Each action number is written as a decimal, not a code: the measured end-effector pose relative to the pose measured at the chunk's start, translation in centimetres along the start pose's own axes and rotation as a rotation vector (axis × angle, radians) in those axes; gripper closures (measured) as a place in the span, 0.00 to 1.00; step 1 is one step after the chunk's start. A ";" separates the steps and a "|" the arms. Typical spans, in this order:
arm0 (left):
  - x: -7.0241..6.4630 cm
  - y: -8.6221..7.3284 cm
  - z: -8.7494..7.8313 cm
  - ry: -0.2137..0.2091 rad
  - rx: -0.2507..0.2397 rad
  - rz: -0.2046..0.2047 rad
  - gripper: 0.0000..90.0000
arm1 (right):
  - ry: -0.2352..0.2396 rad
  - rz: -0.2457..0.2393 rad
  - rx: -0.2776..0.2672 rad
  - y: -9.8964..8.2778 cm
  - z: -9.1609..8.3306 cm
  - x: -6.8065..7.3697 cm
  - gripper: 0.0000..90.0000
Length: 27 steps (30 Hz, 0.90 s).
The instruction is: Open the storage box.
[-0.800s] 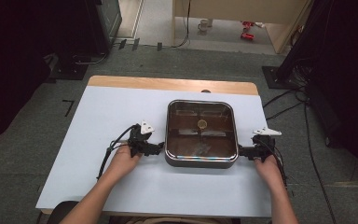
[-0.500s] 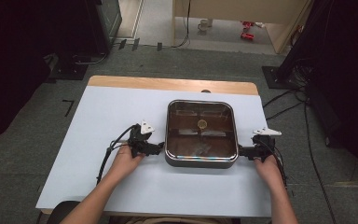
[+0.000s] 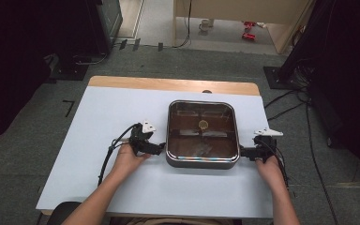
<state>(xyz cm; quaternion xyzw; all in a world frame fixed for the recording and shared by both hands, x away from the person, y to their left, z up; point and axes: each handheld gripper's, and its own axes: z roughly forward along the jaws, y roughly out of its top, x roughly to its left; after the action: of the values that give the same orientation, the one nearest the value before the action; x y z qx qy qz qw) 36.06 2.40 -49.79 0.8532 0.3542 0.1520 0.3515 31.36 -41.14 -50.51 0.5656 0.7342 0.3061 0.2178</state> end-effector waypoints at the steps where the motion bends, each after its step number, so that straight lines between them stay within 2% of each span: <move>1: 0.0 0.0 0.0 -0.001 0.000 0.001 0.12 | 0.000 -0.001 0.000 0.0 0.0 0.0 0.00; 8: 0.1 0.2 0.0 -0.008 0.018 0.009 0.12 | 0.000 0.000 0.000 0.0 0.0 0.0 0.00; 19: 1.0 0.6 -0.4 -0.063 0.066 0.060 0.17 | 0.000 0.000 0.000 0.0 0.0 0.0 0.00; 21: 1.1 0.6 -0.6 -0.068 0.076 0.062 0.21 | 0.000 -0.001 0.000 0.0 0.0 0.0 0.00; 25: 1.3 0.8 -1.1 -0.077 0.099 0.069 0.37 | 0.000 0.000 0.000 0.0 0.0 0.0 0.00; 27: 1.5 1.1 -1.2 -0.094 0.130 0.070 0.38 | 0.000 0.000 0.000 0.0 0.0 0.0 0.00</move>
<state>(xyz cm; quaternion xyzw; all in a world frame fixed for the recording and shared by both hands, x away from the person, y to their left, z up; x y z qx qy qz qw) 37.06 3.55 -48.12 0.8923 0.3163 0.1006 0.3060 31.35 -41.13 -50.51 0.5656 0.7342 0.3059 0.2178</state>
